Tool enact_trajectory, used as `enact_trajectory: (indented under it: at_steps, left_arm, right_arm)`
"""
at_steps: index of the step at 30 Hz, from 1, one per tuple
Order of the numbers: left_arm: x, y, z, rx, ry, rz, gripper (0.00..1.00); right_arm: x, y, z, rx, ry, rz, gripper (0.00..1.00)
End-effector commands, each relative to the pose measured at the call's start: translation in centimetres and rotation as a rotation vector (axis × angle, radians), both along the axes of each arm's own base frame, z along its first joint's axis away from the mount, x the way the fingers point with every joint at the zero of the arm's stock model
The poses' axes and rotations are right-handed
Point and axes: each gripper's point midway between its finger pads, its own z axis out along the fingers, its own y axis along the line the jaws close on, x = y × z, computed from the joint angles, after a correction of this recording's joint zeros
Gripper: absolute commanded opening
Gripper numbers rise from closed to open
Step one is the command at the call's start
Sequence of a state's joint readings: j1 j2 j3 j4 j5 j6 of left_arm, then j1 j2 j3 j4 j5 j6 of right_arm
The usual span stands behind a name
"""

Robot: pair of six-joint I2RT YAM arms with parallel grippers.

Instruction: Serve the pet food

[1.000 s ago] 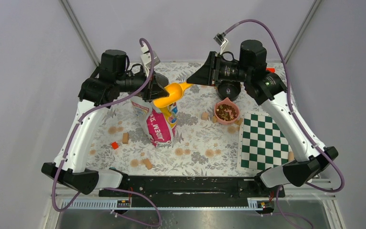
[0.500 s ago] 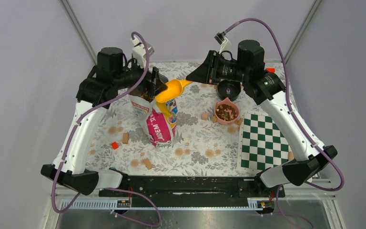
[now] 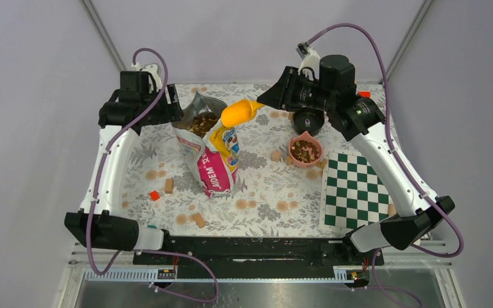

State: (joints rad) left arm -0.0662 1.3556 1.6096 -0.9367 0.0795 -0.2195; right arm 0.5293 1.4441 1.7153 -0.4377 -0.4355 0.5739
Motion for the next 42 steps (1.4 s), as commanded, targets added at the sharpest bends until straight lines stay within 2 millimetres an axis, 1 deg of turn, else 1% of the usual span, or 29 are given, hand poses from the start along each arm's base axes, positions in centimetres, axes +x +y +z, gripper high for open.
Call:
enact_trajectory:
  at_steps: [1,2,3,6,7,9,10,12,14,16,18,19,21,22,23,26,28,31,35,37,39,41,42]
  left_arm:
    - [0.1,-0.4,-1.5,-0.046,0.054,0.019,0.68]
    - [0.2,-0.4,-2.0,-0.048,0.070,0.019,0.65]
    - [0.3,-0.4,-2.3,-0.051,0.078,0.021,0.61]
    - [0.8,-0.3,-2.4,-0.072,0.091,0.028,0.33]
    - [1.0,-0.3,-2.1,-0.080,0.086,0.025,0.24]
    - [1.4,-0.5,-0.9,-0.090,0.062,0.008,0.06]
    - [1.7,-0.3,0.1,-0.084,0.040,0.013,0.00]
    - [2.4,0.2,2.2,-0.069,-0.018,0.034,0.00]
    - [2.9,1.0,4.9,-0.051,-0.090,0.062,0.00]
    - [3.3,1.7,7.4,-0.027,-0.160,0.091,0.00]
    - [3.4,2.1,9.5,-0.016,-0.221,0.097,0.00]
    - [3.5,2.1,10.3,-0.010,-0.245,0.086,0.00]
    - [4.2,2.4,11.2,0.000,-0.263,0.090,0.00]
    - [4.5,2.2,11.5,-0.013,-0.264,0.086,0.00]
    - [4.7,1.5,12.0,-0.043,-0.270,0.055,0.00]
    - [4.9,-1.6,11.5,-0.165,-0.238,-0.062,0.00]
    - [4.7,-3.0,10.9,-0.211,-0.226,-0.108,0.00]
    - [3.9,-5.0,10.0,-0.236,-0.211,-0.158,0.00]
    - [2.4,-7.5,9.3,-0.268,-0.196,-0.203,0.00]
    - [1.8,-8.5,8.7,-0.294,-0.186,-0.212,0.00]
    - [1.3,-9.5,8.2,-0.319,-0.179,-0.225,0.00]
    - [0.8,-10.9,7.3,-0.331,-0.161,-0.257,0.00]
    - [0.7,-11.4,7.1,-0.328,-0.156,-0.268,0.00]
  right_arm:
    - [0.2,-1.0,2.8,0.002,-0.101,-0.045,0.00]
    - [0.2,-1.1,2.8,-0.001,-0.105,-0.050,0.00]
    - [0.3,-1.2,2.9,-0.003,-0.109,-0.057,0.00]
    - [0.4,-1.6,3.3,-0.007,-0.127,-0.077,0.00]
    - [0.5,-1.6,3.3,-0.011,-0.133,-0.082,0.00]
    - [0.6,-1.9,3.8,-0.013,-0.154,-0.094,0.00]
    - [0.6,-2.0,4.0,-0.014,-0.161,-0.098,0.00]
    - [0.8,-2.0,4.3,-0.015,-0.175,-0.104,0.00]
    - [0.9,-2.0,4.5,-0.016,-0.182,-0.104,0.00]
    - [1.0,-2.0,4.7,-0.015,-0.188,-0.108,0.00]
    - [1.1,-2.1,5.0,-0.017,-0.198,-0.109,0.00]
    - [1.2,-2.2,5.2,-0.018,-0.206,-0.116,0.00]
    - [1.3,-2.3,5.5,-0.023,-0.225,-0.123,0.00]
    - [1.4,-2.4,5.7,-0.026,-0.234,-0.125,0.00]
    - [1.5,-2.4,5.9,-0.026,-0.241,-0.126,0.00]
    - [1.7,-2.1,6.0,-0.026,-0.247,-0.116,0.00]
    - [1.7,-1.7,5.7,-0.016,-0.244,-0.098,0.00]
    - [1.9,-0.7,5.1,0.012,-0.219,-0.059,0.00]
    - [2.4,1.2,3.4,0.057,-0.139,-0.008,0.00]
    - [2.8,2.3,2.0,0.071,-0.100,0.016,0.00]
    - [3.2,2.9,-0.1,0.056,-0.050,0.020,0.00]
    - [3.7,3.0,-2.5,0.025,-0.006,0.003,0.00]
    - [4.1,2.7,-3.7,-0.004,0.003,-0.016,0.00]
